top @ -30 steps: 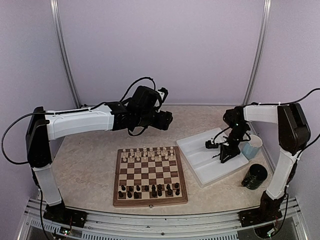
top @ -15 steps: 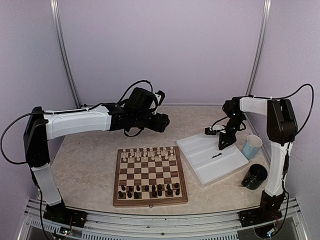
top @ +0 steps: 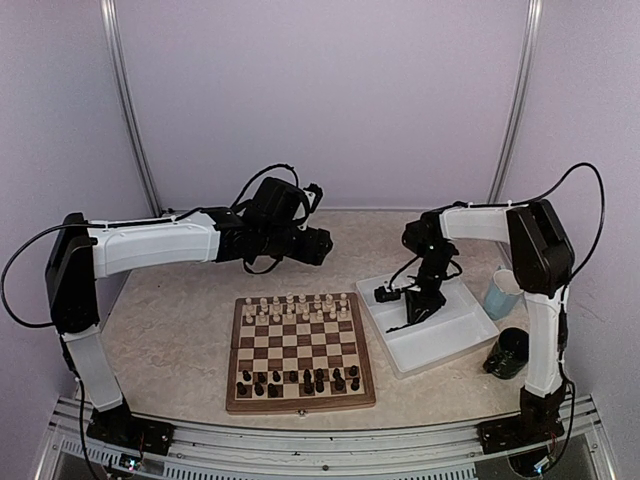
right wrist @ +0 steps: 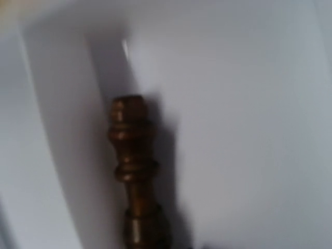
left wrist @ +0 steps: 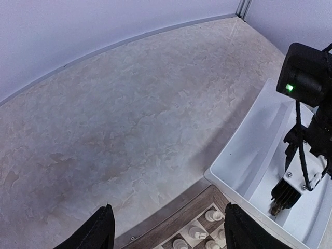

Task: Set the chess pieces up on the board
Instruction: Pick up the king from the storage box.

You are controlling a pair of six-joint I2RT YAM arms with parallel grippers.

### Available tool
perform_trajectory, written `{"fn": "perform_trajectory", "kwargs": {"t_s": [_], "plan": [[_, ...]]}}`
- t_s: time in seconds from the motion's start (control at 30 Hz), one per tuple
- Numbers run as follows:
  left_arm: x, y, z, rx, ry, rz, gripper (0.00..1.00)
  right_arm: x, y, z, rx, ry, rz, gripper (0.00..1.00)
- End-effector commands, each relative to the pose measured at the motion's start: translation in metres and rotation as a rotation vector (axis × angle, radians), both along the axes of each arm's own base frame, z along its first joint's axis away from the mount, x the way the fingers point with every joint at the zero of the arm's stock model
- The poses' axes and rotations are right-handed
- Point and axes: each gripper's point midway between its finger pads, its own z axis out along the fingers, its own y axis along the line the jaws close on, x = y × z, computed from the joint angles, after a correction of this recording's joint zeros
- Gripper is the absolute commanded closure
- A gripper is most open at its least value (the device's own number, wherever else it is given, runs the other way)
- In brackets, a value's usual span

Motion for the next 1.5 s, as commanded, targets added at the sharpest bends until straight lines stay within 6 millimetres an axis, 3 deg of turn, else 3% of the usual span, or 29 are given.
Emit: {"fn": "perform_trajectory", "kwargs": {"t_s": [0.0, 0.27, 0.47, 0.73, 1.0, 1.17, 1.33, 1.47], "plan": [[-0.001, 0.002, 0.018, -0.049, -0.016, -0.003, 0.28, 0.002, 0.028, 0.006, 0.093, 0.075, -0.031, 0.81], [0.000, 0.003, 0.016, -0.051, -0.009, -0.002, 0.28, 0.016, 0.029, 0.011, 0.111, -0.037, -0.046, 0.75], [0.001, -0.003, 0.014, -0.064, 0.001, -0.018, 0.29, -0.004, 0.026, 0.004, 0.098, -0.085, 0.045, 0.69], [0.002, -0.004, 0.014, -0.068, 0.006, -0.014, 0.28, -0.021, 0.056, -0.002, 0.159, -0.052, 0.072, 0.68], [0.003, -0.006, 0.017, -0.085, 0.007, -0.008, 0.29, 0.002, 0.080, 0.001, 0.226, -0.135, -0.012, 0.75], [0.002, -0.007, 0.020, -0.094, 0.012, -0.010, 0.29, 0.015, 0.075, 0.004, 0.198, -0.196, -0.074, 0.80], [0.001, -0.005, 0.021, -0.098, 0.017, -0.005, 0.29, 0.030, 0.069, 0.020, 0.180, -0.277, -0.120, 0.79], [-0.001, -0.005, 0.020, -0.105, 0.023, -0.006, 0.29, 0.017, 0.071, 0.034, 0.220, -0.247, -0.072, 0.73]]}}
